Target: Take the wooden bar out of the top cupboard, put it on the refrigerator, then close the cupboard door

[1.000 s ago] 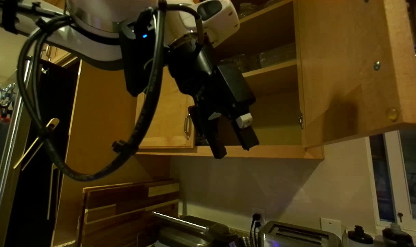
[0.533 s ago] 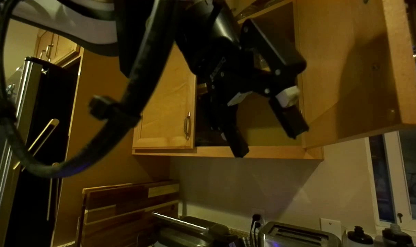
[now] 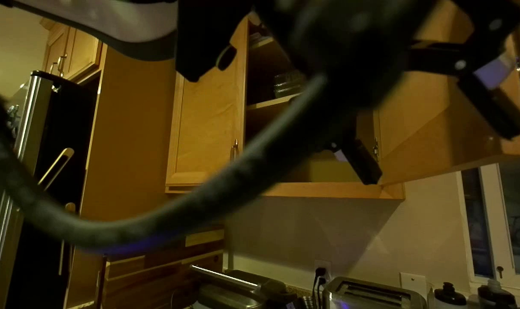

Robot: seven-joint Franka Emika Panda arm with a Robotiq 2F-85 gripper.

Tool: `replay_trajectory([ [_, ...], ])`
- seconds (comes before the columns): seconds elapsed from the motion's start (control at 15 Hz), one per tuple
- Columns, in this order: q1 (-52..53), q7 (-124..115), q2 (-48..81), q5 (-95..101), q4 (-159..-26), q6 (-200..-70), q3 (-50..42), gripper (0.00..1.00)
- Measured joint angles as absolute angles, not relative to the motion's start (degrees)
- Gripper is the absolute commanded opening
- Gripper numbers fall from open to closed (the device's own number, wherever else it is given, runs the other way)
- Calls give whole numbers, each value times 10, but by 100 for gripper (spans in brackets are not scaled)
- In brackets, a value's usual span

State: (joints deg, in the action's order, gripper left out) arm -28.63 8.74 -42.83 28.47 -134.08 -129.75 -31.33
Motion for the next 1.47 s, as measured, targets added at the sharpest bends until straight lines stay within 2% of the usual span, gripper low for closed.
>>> replay_trajectory([
  [0.73,-291,174,-371,274,-1345,-1477,-347,100],
  [1.47,-272,290,-405,232,-1380,-1488,-352,100],
])
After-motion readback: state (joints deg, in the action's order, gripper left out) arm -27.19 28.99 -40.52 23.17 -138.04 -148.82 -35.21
